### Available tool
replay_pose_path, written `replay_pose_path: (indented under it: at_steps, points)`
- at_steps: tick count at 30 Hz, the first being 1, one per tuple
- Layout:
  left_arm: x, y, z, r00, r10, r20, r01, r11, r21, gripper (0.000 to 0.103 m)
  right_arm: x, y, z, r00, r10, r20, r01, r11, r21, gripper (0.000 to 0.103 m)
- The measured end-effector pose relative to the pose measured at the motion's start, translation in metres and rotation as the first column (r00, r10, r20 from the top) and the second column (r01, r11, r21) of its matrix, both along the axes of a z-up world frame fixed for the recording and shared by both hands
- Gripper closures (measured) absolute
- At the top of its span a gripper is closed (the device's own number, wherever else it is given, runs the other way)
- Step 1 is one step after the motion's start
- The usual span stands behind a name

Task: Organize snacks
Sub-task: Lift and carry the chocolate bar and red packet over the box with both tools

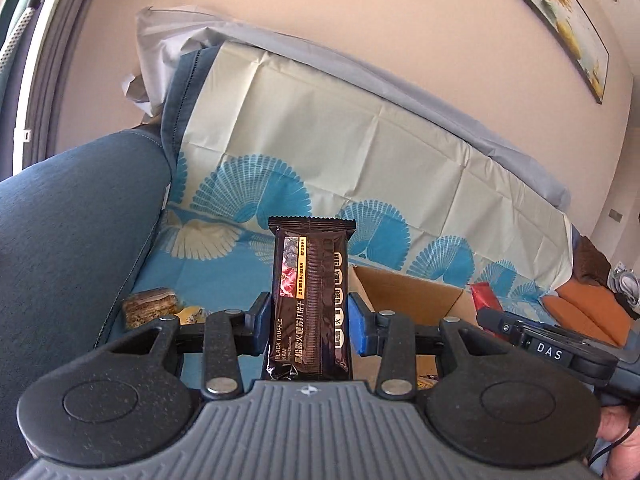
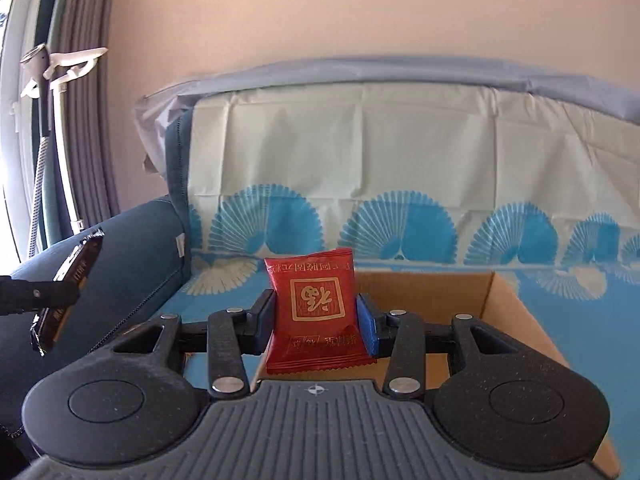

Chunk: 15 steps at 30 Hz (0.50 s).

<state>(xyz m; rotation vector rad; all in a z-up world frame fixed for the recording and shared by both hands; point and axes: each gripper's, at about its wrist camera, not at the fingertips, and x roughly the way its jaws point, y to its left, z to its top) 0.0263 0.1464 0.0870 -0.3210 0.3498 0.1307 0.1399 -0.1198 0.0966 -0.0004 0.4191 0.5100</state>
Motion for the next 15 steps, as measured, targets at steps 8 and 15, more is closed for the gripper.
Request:
replay_pose_path:
  at_steps: [8,15]
  points:
    - [-0.003,0.0,0.01,1.0,0.019,0.002,-0.019,0.999,0.031,0.06,0.016,-0.03,-0.005,0.998,-0.067,-0.011,0.067,0.996,0.05,0.058]
    - [-0.035,0.002,0.034,0.997,0.071,0.023,-0.072,0.993,0.091,0.059,0.025,-0.039,-0.003,0.996,-0.083,-0.031,0.085,0.991,0.099,0.058]
